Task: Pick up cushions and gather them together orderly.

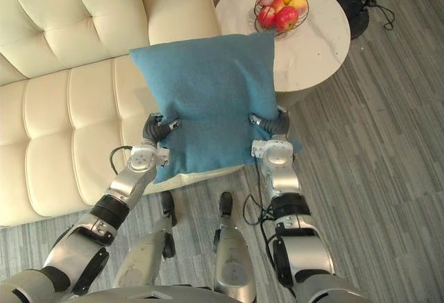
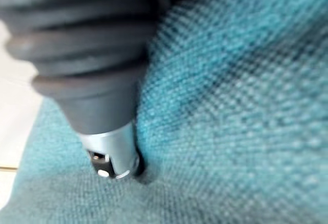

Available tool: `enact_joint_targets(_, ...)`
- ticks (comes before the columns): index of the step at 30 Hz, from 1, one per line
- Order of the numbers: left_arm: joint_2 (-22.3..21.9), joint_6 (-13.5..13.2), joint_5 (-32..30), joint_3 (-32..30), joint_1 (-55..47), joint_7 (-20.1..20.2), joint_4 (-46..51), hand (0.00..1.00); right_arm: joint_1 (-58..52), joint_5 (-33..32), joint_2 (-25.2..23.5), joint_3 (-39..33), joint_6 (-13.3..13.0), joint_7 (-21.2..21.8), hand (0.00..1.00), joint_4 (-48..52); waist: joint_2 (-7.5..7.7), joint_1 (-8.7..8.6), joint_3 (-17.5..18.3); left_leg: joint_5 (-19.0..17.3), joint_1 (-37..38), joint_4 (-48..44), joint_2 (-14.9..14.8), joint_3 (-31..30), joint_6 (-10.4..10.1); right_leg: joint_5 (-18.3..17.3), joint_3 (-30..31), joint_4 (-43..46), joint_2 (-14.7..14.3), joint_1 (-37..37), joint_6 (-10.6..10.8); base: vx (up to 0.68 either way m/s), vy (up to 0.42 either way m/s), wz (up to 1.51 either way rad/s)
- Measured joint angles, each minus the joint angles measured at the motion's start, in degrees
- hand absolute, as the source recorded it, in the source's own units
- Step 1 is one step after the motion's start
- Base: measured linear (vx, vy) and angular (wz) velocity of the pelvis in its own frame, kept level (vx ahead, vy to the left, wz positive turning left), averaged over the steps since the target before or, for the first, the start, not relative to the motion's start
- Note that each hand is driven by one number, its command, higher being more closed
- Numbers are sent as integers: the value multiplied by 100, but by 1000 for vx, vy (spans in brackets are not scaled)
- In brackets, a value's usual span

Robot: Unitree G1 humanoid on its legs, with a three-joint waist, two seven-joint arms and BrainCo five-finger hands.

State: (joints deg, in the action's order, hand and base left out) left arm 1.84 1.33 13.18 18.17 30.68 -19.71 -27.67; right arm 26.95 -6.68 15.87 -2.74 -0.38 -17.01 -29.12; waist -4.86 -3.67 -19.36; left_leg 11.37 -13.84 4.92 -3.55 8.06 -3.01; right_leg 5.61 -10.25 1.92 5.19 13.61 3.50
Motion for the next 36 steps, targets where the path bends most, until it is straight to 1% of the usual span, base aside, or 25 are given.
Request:
enact_joint_targets(2,0,2,-15,4,-165,10,224,100,-214,1,-78,0,-1,2,100,180,0,-2,1,-23,110,0,-6,-11,-29,0,-7,-78,-12,-157,0,85,-28,2)
enact_joint_targets(3,-3,3,-51,7,-337,13,450,100,-434,0,-169,1,3,7,100,394,-1,-4,9,-60,204,0,-20,-17,-76,-1,-13,-136,-30,-271,-1,70,-24,1)
enact_joint_targets(7,5,5,-109,-6,-752,15,853,100,-964,15,-337,57,10,63,100,815,-8,-10,25,-102,395,1,-63,-40,-87,2,-80,-297,-83,-561,-14,72,-30,4)
enact_joint_targets(9,23,13,-115,-17,-1015,29,1007,100,-1199,36,-421,86,30,156,100,935,-6,-10,98,-127,462,1,-97,-47,-107,0,-115,-362,-121,-676,-26,72,-34,6)
enact_joint_targets(13,34,73,-278,-73,-1636,52,1391,100,-1724,51,-484,338,75,289,100,1281,-7,8,400,-178,609,1,-136,-79,-167,6,-147,-532,-176,-908,-56,56,-23,4)
enact_joint_targets(15,36,85,-288,-136,-1880,51,1535,100,-1899,65,-575,462,75,364,100,1309,-10,18,566,-214,691,2,-155,-86,-125,-2,-149,-581,-204,-1012,-68,44,-16,0)
enact_joint_targets(17,38,93,-342,-229,-2034,47,1663,100,-2177,8,-730,526,78,430,100,1476,-22,46,765,-220,715,2,-174,-123,-129,14,-167,-646,-237,-1086,-92,27,-10,5)
enact_joint_targets(18,50,104,-346,-271,-2082,38,1764,100,-2194,-21,-752,572,77,433,100,1504,-21,44,774,-220,727,2,-179,-128,-129,15,-167,-646,-243,-1098,-95,8,-4,3)
enact_joint_targets(21,144,125,-967,-371,-2339,-104,2245,100,-2217,-101,-790,823,79,464,100,1613,-36,60,805,-251,902,2,-192,-128,-136,14,-160,-646,-261,-1268,-107,-8,3,-1)
enact_joint_targets(23,133,126,-1123,-518,-2548,-140,2523,100,-2312,-202,-835,923,82,505,100,1878,-40,70,914,-265,899,2,-192,-127,-155,6,-167,-647,-268,-1265,-119,0,0,0)
enact_joint_targets(24,136,126,-1129,-582,-2652,-145,2648,100,-2375,-203,-860,957,82,537,100,2014,-40,84,974,-264,901,2,-193,-127,-155,6,-167,-647,-271,-1266,-119,0,0,0)
enact_joint_targets(25,138,127,-1157,-683,-2863,-166,2839,100,-2455,-213,-897,1021,82,600,100,2197,-42,113,1113,-258,907,2,-194,-128,-147,5,-168,-646,-273,-1272,-120,0,0,0)
enact_joint_targets(27,133,126,-1181,-775,-3128,-218,3057,100,-2463,-205,-916,1145,81,630,100,2335,-42,169,1209,-251,1060,2,-189,-134,-138,-15,-168,-646,-269,-1429,-124,4,2,3)
enact_joint_targets(30,116,110,-1153,-959,-3509,-243,3444,100,-2464,-200,-969,1339,80,648,100,2577,-52,215,1381,-296,1166,2,-186,-194,-193,-79,-289,-646,-271,-1599,-124,-26,4,21)
enact_joint_targets(32,101,75,-1114,-1109,-3759,-246,3673,100,-2463,-198,-974,1519,64,653,100,2717,-71,304,1500,-297,1197,1,-190,-255,-194,-149,-329,-647,-286,-1671,-146,-51,1,18)
enact_joint_targets(34,102,70,-1101,-1205,-3889,-253,3800,100,-2463,-199,-979,1642,64,654,100,2817,-94,333,1556,-286,1131,-8,-187,-356,-204,-160,-420,-637,-299,-1700,-145,-60,-11,33)
enact_joint_targets(36,97,-38,-1036,-1367,-3929,-259,3850,100,-2412,-228,-991,1802,-4,652,100,2880,-115,382,1566,-276,796,-371,-190,-641,-252,-193,-714,-450,-339,-1613,-185,-91,-16,61)
